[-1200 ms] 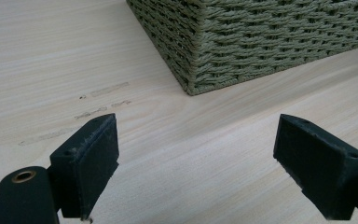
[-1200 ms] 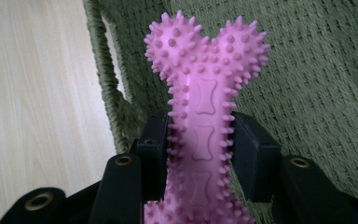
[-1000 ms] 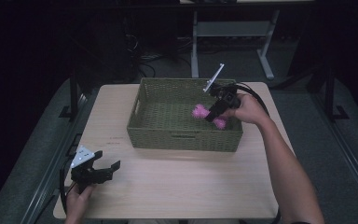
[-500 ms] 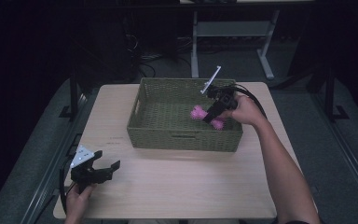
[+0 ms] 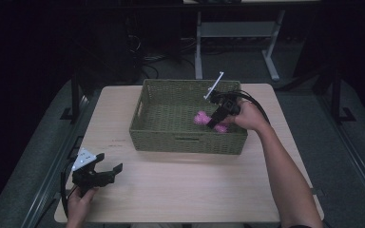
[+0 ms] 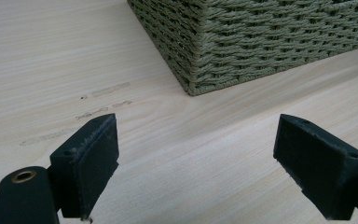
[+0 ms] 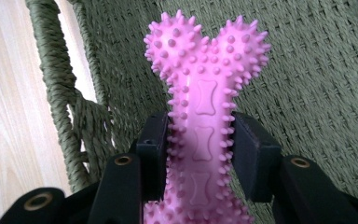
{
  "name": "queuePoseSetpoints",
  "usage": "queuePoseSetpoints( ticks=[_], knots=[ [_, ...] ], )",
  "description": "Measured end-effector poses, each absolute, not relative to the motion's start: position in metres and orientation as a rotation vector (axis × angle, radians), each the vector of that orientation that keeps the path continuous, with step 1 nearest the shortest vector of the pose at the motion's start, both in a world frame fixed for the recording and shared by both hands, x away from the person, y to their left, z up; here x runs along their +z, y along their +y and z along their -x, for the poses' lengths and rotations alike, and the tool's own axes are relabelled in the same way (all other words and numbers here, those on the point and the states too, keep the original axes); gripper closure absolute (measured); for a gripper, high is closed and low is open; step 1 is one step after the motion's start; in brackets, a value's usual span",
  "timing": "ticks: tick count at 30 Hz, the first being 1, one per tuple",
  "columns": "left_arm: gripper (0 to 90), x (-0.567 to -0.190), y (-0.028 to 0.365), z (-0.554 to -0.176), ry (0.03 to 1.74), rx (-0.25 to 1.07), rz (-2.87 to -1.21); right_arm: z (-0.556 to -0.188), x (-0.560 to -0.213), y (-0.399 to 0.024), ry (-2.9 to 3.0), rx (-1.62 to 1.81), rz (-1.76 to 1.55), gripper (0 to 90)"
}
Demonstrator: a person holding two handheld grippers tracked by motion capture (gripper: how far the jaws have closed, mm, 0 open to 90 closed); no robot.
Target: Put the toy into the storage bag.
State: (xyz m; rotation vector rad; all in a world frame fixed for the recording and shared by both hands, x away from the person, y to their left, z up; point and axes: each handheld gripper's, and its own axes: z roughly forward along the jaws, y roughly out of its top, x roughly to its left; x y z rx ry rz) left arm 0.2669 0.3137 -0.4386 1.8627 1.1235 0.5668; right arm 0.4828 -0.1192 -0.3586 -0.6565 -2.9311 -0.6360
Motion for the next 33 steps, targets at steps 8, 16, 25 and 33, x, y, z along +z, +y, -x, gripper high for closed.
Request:
queuePoseSetpoints(
  ticks=[8, 16, 25, 33],
  knots=[
    [13.4, -0.439, 0.314, -0.267, 1.124, 0.564, -1.865, -0.483, -0.363, -0.118, -2.933, -0.603, 0.660, 57.7],
    [13.3, -0.439, 0.314, -0.267, 1.125, 0.565, -1.862, -0.482, -0.373, -0.117, -2.917, -0.582, 0.671, 57.5],
    [13.4, -0.439, 0.314, -0.267, 1.123, 0.566, -1.864, -0.483, -0.376, -0.116, -2.912, -0.590, 0.675, 57.5],
    [13.4, -0.438, 0.314, -0.267, 1.126, 0.565, -1.862, -0.483, -0.378, -0.115, -2.908, -0.581, 0.684, 57.4]
  ],
)
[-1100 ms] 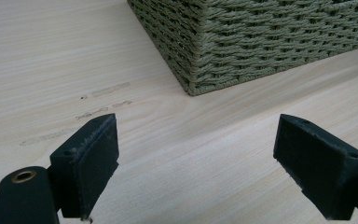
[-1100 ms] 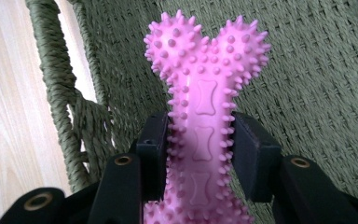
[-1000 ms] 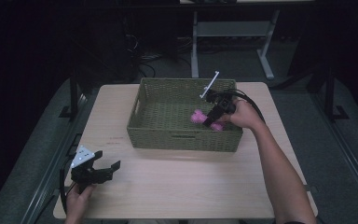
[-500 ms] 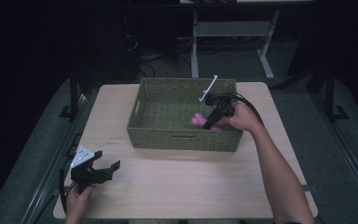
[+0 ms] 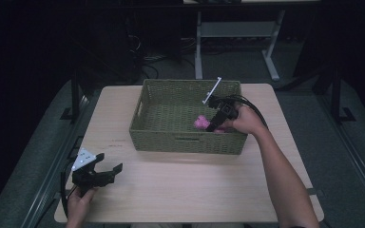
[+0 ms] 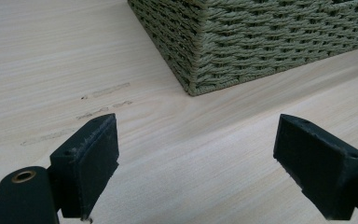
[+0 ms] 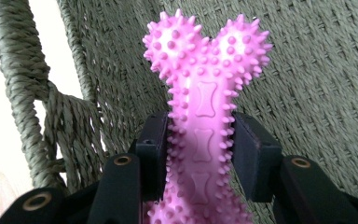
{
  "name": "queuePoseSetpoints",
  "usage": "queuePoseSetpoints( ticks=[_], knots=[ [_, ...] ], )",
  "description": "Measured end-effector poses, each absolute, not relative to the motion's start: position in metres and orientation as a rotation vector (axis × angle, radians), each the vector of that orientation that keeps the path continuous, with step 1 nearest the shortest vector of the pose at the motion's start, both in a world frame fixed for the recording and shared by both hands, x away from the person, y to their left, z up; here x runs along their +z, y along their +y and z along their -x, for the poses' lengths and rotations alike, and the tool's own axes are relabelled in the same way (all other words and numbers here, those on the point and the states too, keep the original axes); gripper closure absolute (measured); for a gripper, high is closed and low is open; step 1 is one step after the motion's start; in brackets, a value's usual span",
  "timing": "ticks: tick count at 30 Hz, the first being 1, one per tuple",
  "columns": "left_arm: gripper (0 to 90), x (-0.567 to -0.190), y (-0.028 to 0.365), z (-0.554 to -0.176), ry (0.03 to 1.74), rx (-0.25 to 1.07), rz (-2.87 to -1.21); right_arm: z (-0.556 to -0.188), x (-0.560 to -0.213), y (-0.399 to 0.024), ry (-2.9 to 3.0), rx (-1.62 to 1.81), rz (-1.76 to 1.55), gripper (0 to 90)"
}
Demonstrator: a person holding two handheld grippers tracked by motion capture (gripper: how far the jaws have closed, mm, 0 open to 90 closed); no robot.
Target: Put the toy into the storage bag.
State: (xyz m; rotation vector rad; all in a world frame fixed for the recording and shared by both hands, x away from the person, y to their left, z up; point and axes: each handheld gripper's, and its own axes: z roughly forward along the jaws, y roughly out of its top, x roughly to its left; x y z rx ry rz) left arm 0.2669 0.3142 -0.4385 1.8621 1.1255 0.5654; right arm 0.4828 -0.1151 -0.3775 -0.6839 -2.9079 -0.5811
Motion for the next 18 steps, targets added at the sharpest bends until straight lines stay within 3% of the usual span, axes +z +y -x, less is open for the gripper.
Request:
queuePoseSetpoints(
  ticks=[18],
  knots=[
    [13.4, -0.4381, 0.3154, -0.2664, 1.127, 0.568, -1.862, -0.4840, -0.3825, -0.1101, -2.911, -0.547, 0.697, 56.6]
  ],
)
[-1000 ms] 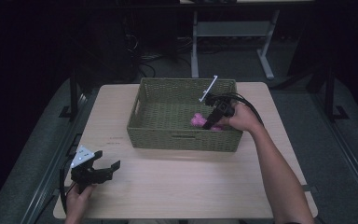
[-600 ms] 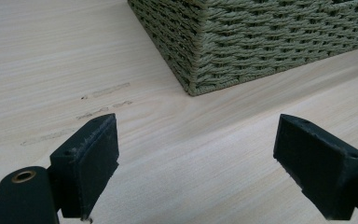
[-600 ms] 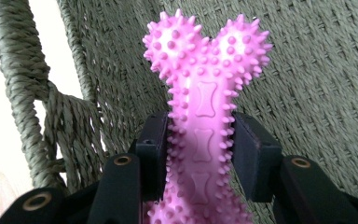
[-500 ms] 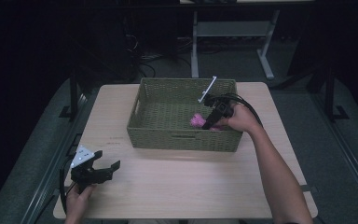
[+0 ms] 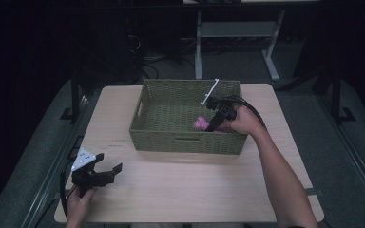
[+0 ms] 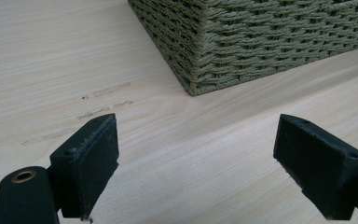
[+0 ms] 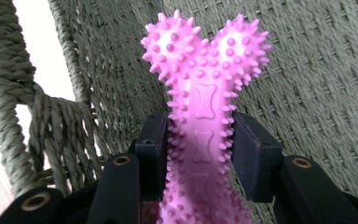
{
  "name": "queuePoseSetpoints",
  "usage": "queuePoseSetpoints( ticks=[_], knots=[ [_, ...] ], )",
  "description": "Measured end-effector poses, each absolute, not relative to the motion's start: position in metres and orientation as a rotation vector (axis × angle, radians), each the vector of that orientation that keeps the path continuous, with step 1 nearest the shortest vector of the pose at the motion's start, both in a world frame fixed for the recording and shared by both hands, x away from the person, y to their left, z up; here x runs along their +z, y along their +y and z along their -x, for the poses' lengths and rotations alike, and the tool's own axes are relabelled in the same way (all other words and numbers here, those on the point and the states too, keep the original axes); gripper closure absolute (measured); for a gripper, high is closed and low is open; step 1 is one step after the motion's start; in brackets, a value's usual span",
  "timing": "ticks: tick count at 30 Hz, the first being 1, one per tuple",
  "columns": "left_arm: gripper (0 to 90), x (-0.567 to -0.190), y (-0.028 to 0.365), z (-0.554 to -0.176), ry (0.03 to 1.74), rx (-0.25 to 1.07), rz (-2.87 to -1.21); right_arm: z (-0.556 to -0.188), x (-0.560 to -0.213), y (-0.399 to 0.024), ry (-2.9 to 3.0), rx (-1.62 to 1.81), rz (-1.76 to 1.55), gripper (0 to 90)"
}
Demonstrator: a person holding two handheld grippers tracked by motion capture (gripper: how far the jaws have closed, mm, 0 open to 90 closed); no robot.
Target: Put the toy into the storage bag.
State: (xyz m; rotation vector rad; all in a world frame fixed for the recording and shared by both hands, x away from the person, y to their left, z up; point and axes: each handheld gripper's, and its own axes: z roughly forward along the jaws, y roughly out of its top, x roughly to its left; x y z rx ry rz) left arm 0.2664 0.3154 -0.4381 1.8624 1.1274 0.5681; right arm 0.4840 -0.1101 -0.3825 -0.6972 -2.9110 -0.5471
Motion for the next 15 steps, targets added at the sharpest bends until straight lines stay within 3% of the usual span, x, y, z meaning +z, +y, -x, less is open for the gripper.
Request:
queuePoseSetpoints(
  ticks=[15],
  knots=[
    [13.4, -0.438, 0.314, -0.267, 1.123, 0.564, -1.864, -0.484, -0.371, -0.118, -2.903, -0.628, 0.743, 51.3]
  ],
)
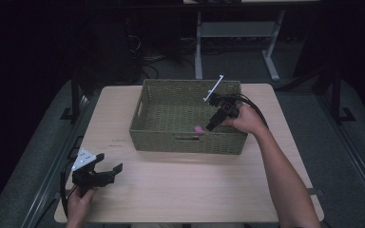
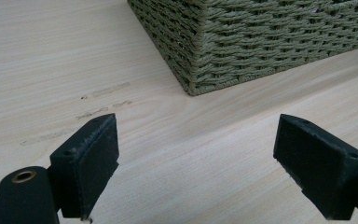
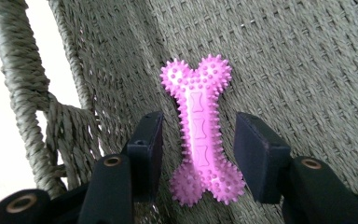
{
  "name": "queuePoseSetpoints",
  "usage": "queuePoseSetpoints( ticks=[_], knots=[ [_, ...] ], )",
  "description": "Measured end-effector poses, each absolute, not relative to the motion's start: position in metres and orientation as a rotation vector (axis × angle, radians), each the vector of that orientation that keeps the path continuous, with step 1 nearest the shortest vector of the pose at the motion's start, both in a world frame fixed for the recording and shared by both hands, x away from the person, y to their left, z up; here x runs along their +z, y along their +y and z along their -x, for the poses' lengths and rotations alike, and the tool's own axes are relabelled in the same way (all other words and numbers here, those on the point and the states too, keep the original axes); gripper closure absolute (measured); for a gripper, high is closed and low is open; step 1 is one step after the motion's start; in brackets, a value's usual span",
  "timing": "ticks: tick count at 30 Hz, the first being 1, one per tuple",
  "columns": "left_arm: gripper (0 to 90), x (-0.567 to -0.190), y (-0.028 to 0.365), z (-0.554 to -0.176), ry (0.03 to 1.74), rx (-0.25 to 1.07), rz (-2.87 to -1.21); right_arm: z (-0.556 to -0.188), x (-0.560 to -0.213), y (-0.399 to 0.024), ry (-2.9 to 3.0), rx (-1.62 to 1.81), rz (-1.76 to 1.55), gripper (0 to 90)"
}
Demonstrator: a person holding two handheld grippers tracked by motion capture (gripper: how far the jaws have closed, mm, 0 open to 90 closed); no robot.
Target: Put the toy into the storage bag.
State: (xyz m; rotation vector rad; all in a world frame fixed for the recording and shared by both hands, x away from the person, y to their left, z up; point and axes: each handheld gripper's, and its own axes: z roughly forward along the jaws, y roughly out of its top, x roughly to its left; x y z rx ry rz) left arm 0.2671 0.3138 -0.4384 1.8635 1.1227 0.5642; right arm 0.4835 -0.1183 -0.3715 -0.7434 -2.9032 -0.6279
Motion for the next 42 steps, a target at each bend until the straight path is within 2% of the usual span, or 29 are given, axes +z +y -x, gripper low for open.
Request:
queuePoseSetpoints(
  ticks=[11, 42],
  knots=[
    [13.3, -0.438, 0.312, -0.267, 1.122, 0.560, -1.869, -0.478, -0.357, -0.127, -2.908, -0.667, 0.779, 45.9],
    [13.4, -0.438, 0.311, -0.266, 1.118, 0.567, -1.875, -0.453, -0.325, -0.144, -2.937, -0.781, 0.782, 40.1]
  ],
)
